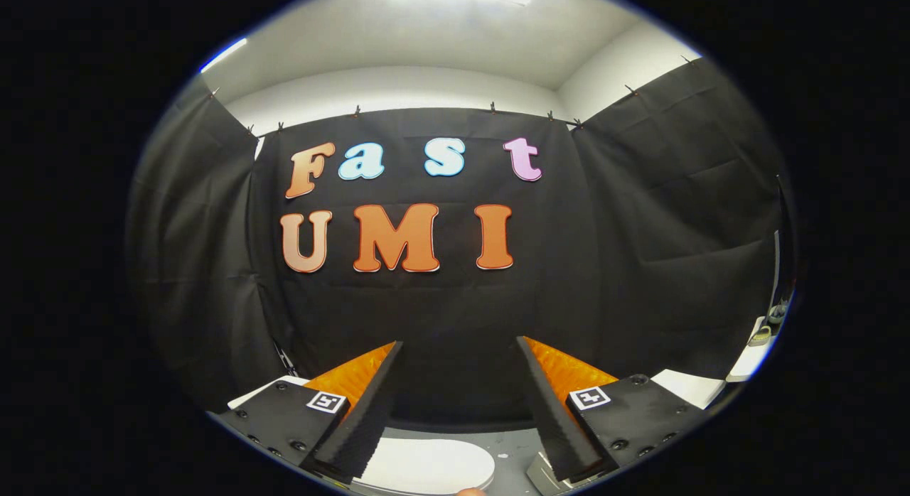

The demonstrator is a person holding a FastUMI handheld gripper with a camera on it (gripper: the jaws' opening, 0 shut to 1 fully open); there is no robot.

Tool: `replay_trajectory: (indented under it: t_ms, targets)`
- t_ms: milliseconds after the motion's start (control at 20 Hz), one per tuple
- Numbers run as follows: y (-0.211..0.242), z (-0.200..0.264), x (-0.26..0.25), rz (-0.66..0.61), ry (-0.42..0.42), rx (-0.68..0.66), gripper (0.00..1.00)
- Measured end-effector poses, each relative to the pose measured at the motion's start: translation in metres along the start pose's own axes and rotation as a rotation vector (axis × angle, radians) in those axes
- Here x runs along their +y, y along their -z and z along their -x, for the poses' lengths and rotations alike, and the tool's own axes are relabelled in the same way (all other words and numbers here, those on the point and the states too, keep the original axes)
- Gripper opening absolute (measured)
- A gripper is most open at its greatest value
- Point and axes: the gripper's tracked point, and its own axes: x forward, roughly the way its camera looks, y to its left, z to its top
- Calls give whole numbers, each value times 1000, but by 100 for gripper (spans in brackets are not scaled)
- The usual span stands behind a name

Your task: Open the toilet lid.

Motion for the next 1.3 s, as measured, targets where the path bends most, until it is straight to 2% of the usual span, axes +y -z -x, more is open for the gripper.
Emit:
replay_trajectory:
  t_ms: [650, 950, 1300]
  targets:
    - [44, -8, -25, -41, 1, 7, 98]
    - [116, -18, -38, -170, -55, 82, 98]
    - [232, -26, -80, -304, 4, 209, 98]
